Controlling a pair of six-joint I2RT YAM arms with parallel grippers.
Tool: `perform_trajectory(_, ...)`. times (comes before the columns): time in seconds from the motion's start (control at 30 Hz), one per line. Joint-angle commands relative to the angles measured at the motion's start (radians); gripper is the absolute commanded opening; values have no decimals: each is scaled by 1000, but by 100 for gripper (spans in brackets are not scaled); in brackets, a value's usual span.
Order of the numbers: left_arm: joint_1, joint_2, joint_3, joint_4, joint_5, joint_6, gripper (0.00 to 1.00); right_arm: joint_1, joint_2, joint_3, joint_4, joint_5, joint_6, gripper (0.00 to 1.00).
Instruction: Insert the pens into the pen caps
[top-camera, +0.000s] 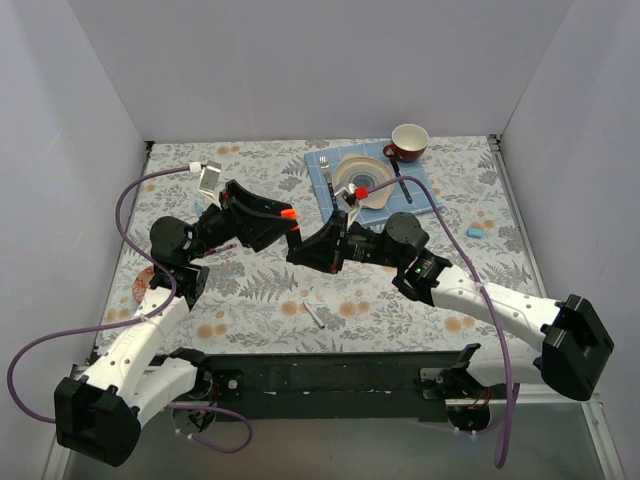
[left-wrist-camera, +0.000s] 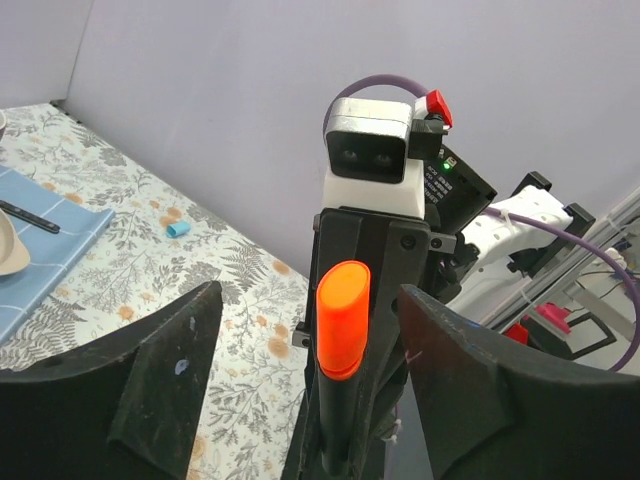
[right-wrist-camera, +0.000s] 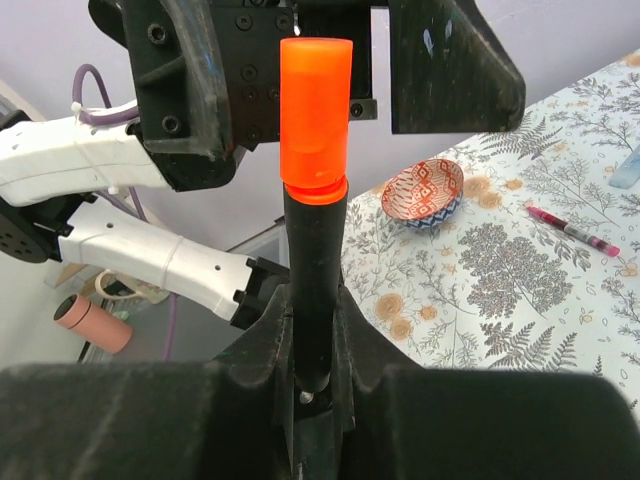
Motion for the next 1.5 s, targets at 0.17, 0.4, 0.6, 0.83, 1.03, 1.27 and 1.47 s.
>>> perform_trajectory(0.17, -1, -23, 37, 19, 65, 12, 75, -1, -80, -10, -28, -27, -23, 1)
perform_trajectory(0.4, -1, -17, 81, -35, 62, 44, 74, -3, -78, -28, -46, -64, -14, 1)
perform_trajectory(0.6, -1, -15, 80, -44, 69, 55, 72, -3, -91, -41, -51, -72, -11, 1)
perform_trajectory(0.83, -1, -14, 55, -24, 105, 47, 56, -1, -74, -37, -37, -93, 11, 1)
perform_trajectory(1.03, -1, -17, 46, -55, 126, 64, 41, -3, -66, -30, -25, -93, 12, 1)
perform_trajectory(1.27, -1, -12, 31, -73, 141, 67, 43, -6, -45, -10, -29, -104, 12, 1)
perform_trajectory(1.47, -1, -9, 25, -67, 155, 65, 45, -7, -35, -11, -17, -107, 17, 1)
